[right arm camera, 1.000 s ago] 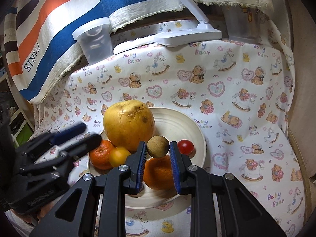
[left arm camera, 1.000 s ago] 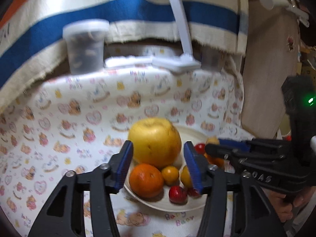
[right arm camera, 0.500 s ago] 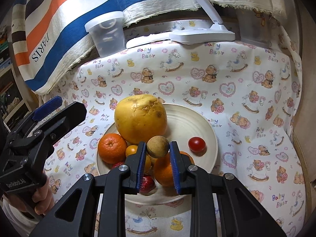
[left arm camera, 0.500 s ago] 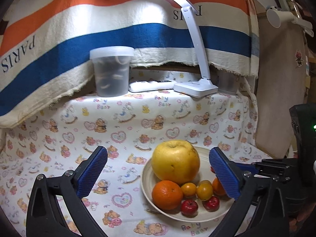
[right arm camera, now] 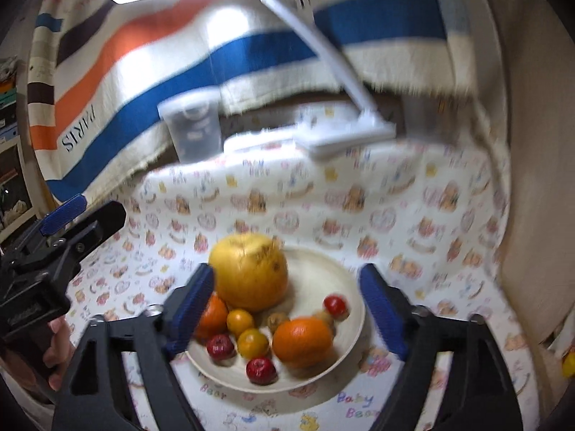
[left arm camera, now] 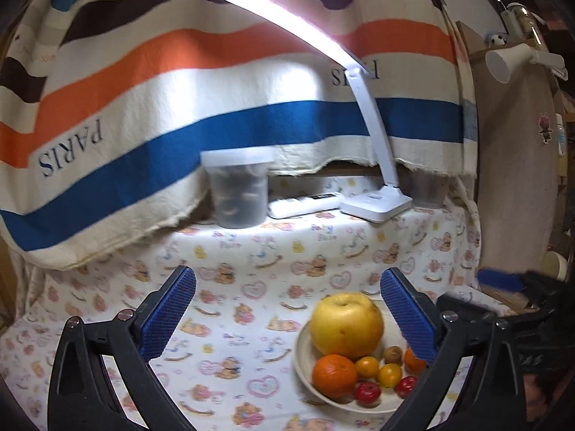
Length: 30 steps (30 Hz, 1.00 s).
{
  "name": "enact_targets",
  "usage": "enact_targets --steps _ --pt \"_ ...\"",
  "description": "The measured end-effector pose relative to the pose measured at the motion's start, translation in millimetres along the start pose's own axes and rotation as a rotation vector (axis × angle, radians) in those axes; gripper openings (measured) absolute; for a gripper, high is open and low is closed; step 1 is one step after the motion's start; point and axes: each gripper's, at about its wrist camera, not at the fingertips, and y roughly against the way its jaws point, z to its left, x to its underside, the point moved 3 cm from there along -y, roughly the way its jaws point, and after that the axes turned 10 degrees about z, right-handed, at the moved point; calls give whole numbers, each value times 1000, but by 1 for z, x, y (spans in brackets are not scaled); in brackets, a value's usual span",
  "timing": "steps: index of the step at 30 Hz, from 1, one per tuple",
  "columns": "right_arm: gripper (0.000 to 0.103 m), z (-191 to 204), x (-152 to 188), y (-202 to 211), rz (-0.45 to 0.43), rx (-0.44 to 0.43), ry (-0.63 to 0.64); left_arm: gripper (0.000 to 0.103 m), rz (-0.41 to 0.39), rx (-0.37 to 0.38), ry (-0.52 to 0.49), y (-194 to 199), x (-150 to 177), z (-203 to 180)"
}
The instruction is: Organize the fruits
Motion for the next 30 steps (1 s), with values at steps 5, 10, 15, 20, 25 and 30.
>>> enact_targets --steps 5,10,15,20,25,30 --pt "103 7 -5 22 -73 -15 11 102 -41 -36 19 22 4 17" --pt "103 6 -4 40 -148 -12 -35 102 -32 -15 8 33 17 21" --pt "103 7 0 40 -162 11 -39 102 -29 -15 -32 35 27 16" --pt "103 10 9 32 -179 54 -23 102 3 -6 -54 22 41 11" --pt "103 15 20 16 -154 87 -1 102 17 4 -61 17 53 13" --pt "103 21 27 6 -141 103 22 102 19 3 -40 17 56 15"
